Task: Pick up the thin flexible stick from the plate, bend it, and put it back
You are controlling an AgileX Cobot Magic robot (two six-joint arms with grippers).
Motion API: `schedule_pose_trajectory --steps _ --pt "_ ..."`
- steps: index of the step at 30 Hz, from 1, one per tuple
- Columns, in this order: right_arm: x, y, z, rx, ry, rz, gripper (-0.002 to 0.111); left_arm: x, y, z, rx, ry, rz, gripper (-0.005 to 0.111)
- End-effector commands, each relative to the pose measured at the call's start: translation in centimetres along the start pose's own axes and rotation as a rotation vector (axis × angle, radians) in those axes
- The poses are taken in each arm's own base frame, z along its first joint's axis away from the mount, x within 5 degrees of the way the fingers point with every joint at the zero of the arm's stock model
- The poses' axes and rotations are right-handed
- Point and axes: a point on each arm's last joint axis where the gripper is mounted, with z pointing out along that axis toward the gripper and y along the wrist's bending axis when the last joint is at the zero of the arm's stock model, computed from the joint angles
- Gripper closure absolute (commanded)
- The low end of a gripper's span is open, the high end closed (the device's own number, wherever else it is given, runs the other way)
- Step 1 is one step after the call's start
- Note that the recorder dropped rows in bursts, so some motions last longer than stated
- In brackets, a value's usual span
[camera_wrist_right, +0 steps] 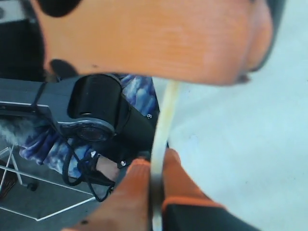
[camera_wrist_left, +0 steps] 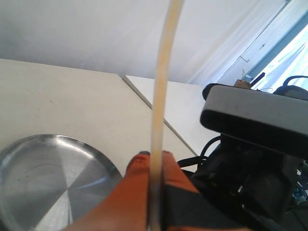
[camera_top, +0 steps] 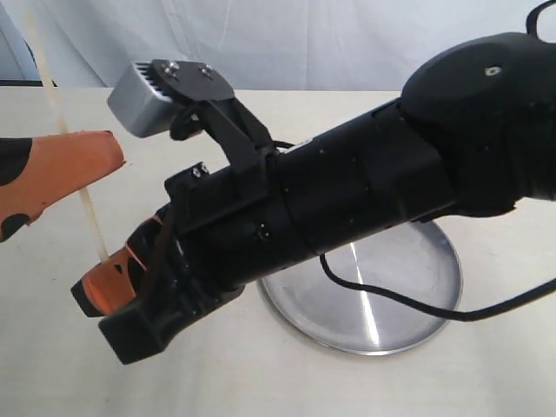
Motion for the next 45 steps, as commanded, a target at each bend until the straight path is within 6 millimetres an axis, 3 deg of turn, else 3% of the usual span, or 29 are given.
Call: schedule_pose_trajectory --steps 1,8,19,30,40,42,45 --pt "0.7 -1.1 1.3 0.000 0.049 0.012 0.108 -0.2 -0.1 0.1 0.024 -0.031 -0.044 0.106" --pt "1.3 -2.0 2.2 0.008 0.079 0.036 0.108 -0.2 -0.2 0.1 0.034 -0.027 -0.044 0.106" --pt "0.8 -3.9 2.2 0.203 0.017 0.011 0.108 -0.1 -0.5 0.0 0.069 -0.011 -0.045 0.106" --pt "1.7 -6.4 3.5 0.315 0.023 0.050 0.108 -0.1 -0.5 0.0 0.069 -0.011 -0.052 0.106" --pt "1.4 -5.8 3.2 0.287 0.022 0.039 0.108 -0.2 0.3 0.1 -0.020 -0.029 -0.031 0.106" --pt "1.1 -5.3 2.8 0.271 0.012 0.030 0.108 0.0 0.4 0.1 -0.039 -0.005 0.003 0.101" --pt "0.7 -4.7 2.2 0.272 -0.011 0.018 0.108 0.1 0.5 0.1 -0.045 0.007 0.018 0.080"
